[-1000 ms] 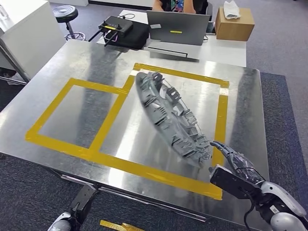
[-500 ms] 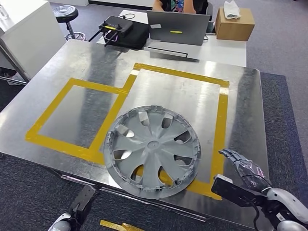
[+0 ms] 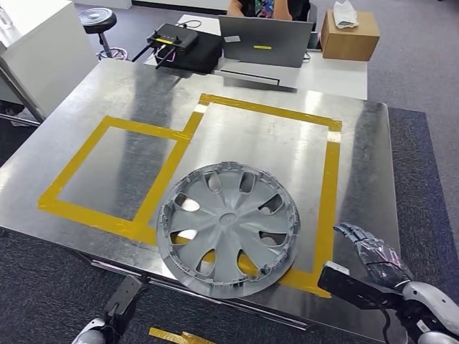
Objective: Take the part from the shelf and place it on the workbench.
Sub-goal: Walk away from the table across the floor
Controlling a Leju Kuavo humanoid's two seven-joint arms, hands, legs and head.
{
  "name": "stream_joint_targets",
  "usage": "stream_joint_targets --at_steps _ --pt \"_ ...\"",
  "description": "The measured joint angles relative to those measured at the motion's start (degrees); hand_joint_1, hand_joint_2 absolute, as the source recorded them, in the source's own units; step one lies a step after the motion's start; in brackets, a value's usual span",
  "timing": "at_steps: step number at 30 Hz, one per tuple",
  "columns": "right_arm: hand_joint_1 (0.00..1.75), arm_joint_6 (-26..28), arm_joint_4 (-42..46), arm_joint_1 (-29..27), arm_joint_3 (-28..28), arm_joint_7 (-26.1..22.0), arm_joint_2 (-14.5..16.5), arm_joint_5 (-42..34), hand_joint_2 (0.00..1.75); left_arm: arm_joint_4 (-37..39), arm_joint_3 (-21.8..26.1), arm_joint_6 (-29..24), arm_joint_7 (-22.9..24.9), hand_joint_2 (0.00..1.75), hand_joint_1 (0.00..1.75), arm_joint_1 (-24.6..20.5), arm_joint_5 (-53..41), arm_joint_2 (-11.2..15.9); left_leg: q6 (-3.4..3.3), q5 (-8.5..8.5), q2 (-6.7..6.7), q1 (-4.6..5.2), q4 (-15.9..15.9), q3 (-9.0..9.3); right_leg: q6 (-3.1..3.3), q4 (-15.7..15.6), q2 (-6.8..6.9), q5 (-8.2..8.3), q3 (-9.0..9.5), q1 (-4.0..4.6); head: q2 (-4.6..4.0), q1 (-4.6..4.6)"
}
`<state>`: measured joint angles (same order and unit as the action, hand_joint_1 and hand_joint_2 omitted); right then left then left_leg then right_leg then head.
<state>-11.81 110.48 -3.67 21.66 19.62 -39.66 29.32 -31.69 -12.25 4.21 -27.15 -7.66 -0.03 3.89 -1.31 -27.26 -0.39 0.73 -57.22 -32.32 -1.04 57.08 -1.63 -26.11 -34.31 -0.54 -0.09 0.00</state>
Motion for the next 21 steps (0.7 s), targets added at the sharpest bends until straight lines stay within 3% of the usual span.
stream_joint_targets --at_steps 4,7,9,11,12,15,17,21 --pt "0.00 -0.2 0.4 -0.3 -0.3 0.7 -0.4 1.1 0.00 0.0 0.1 -0.1 0.0 0.00 0.00 0.1 0.1 0.0 0.00 0.00 0.00 0.00 0.0 0.00 0.00 0.0 0.00 0.00 0.00 0.00 0.00 -0.01" --pt "0.00 0.5 2.5 -1.9 -1.3 2.5 -1.4 6.3 0.00 -0.2 0.6 -0.2 0.3 0.00 0.00 0.6 0.4 0.0 0.00 0.00 0.00 0.00 0.0 0.00 0.00 0.0 0.00 0.00 -0.01 0.00 0.00 -0.01" --pt "0.00 6.4 10.4 -8.8 -3.0 7.5 -2.0 17.9 0.00 -1.5 1.9 -1.2 1.0 0.00 0.00 2.2 1.2 0.1 0.00 -0.09 -0.06 -0.01 0.0 0.01 0.05 0.0 0.06 -0.12 -0.01 0.01 0.00 -0.01" --pt "0.00 15.1 23.5 -20.2 -4.3 14.9 -2.2 32.4 0.00 -4.3 4.3 -2.6 2.0 0.00 0.00 4.8 2.0 0.1 0.06 -0.25 -0.09 -0.04 0.0 0.05 0.14 0.0 0.05 -0.29 0.01 0.04 0.00 -0.02" --pt "0.00 21.1 29.6 -26.6 -4.4 17.8 -0.7 41.4 0.00 -6.2 6.0 -3.5 2.6 0.00 0.00 6.7 2.2 0.0 0.12 -0.33 -0.08 -0.05 0.0 0.09 0.16 0.0 0.02 -0.37 0.03 0.06 0.00 -0.02" --pt "0.00 39.1 36.6 -42.2 -6.1 18.9 10.0 58.2 0.00 -12.0 11.0 -5.8 4.7 0.00 0.00 12.5 2.0 -0.9 0.14 -0.59 -0.06 -0.07 0.0 0.24 0.19 0.0 0.01 -0.62 0.14 0.09 0.00 0.00" --pt "0.00 42.9 36.6 -47.4 -9.5 14.2 18.1 53.1 0.00 -14.5 13.2 -6.2 6.0 0.00 0.00 14.8 1.0 -1.7 0.13 -0.78 -0.06 -0.04 0.0 0.31 0.15 0.0 -0.01 -0.74 0.24 0.09 0.00 -0.01" --pt "0.00 42.8 36.4 -50.4 -22.9 -3.8 37.8 32.0 0.00 -18.4 17.6 -6.0 7.8 0.00 0.00 17.7 -2.2 -3.7 0.05 -1.02 -0.05 0.02 0.0 0.48 0.06 0.0 -0.06 -0.84 0.49 0.03 0.00 -0.04"
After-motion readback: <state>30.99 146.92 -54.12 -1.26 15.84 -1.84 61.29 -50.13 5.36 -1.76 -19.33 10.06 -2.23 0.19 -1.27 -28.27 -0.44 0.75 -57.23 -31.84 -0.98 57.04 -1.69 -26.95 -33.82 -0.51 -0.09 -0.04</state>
